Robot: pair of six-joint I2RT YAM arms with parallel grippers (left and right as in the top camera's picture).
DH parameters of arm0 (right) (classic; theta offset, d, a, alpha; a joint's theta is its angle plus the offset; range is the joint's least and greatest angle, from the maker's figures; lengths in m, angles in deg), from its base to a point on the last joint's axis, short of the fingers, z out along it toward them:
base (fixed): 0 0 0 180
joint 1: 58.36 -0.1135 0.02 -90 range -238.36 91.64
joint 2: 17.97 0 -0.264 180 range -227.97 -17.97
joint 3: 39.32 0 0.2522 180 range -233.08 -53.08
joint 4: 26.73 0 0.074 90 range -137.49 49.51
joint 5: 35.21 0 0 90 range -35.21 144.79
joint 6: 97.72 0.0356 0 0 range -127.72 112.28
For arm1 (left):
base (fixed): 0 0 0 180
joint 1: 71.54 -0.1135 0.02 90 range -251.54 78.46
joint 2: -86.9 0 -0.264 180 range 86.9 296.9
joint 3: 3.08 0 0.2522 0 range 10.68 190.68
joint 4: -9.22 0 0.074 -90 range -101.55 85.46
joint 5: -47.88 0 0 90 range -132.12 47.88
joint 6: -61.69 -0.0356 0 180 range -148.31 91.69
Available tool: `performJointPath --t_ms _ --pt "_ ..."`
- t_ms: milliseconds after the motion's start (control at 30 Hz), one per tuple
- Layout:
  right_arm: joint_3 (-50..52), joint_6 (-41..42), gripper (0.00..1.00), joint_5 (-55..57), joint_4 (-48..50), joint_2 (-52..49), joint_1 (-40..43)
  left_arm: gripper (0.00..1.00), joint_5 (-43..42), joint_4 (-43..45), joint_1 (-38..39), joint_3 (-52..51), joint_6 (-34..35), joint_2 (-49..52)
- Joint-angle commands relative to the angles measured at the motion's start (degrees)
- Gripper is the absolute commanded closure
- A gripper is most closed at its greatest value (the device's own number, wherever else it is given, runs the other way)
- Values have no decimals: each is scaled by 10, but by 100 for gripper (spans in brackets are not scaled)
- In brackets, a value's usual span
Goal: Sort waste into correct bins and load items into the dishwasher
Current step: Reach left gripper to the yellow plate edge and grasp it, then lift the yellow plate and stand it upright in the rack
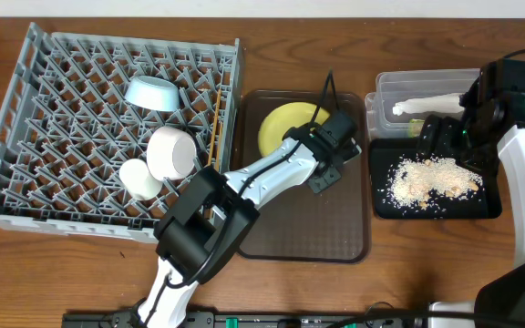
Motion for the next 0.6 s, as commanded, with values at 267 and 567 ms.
performJointPath --t_ms 267,567 --pt "-9 -5 1 -3 -4 12 2 92 82 -10 -9 -2 14 -120" --pt "-9 -5 1 -3 -5 12 2 92 72 -8 -73 -2 85 -243"
